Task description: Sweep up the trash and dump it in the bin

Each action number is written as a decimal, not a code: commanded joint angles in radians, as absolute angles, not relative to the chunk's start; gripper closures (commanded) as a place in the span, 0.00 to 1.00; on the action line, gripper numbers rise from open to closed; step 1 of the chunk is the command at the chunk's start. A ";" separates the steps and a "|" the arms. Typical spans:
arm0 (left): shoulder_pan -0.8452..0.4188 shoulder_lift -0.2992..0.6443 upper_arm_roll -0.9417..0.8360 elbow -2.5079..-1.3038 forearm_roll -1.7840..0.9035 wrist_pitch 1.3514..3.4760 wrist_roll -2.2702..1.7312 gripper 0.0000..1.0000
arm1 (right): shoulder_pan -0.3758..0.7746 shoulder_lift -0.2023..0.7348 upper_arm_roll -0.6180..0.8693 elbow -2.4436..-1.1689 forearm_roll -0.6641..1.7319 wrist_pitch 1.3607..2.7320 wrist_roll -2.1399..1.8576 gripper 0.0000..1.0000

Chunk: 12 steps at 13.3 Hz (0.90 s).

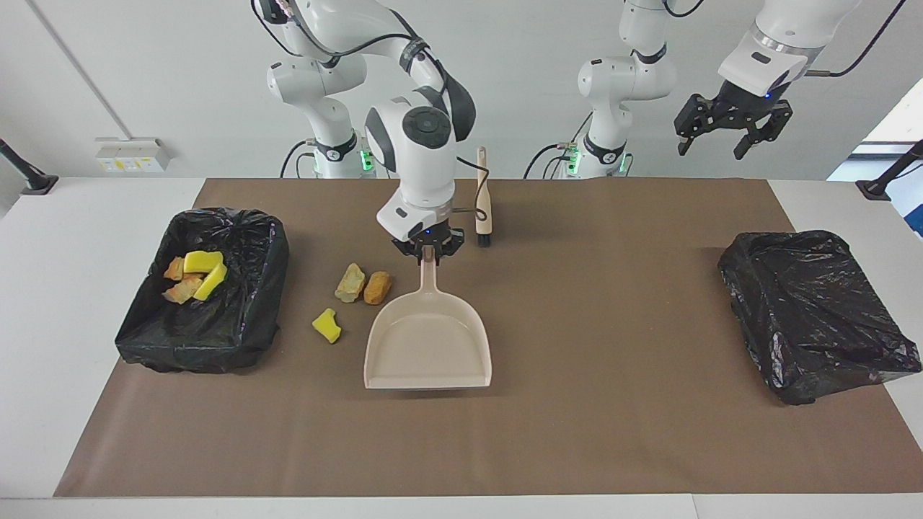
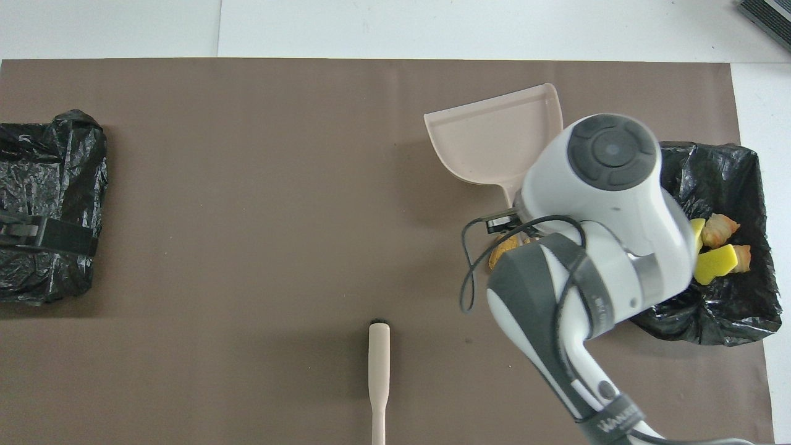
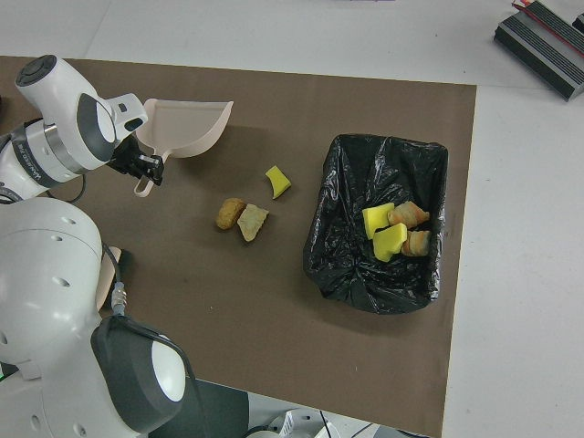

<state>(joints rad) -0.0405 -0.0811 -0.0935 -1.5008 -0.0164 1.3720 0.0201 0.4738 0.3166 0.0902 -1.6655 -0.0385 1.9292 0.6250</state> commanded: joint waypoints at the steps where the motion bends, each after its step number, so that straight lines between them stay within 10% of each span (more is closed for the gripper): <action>1: -0.026 -0.078 -0.101 -1.485 -0.021 1.351 0.028 0.00 | 0.555 0.420 0.083 -1.574 -0.008 1.977 0.733 1.00; 10: -0.026 -0.078 -0.101 -1.485 -0.021 1.351 0.028 0.00 | 0.597 0.512 0.087 -1.591 0.051 2.149 0.756 1.00; 12: -0.026 -0.078 -0.101 -1.485 -0.021 1.351 0.028 0.00 | 0.597 0.512 0.087 -1.592 0.049 2.143 0.735 0.58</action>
<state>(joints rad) -0.0404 -0.0811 -0.0935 -1.5008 -0.0164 1.3720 0.0201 0.5997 0.5055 0.0861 -1.5989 0.0238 2.1274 0.7672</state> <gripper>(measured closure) 0.000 0.665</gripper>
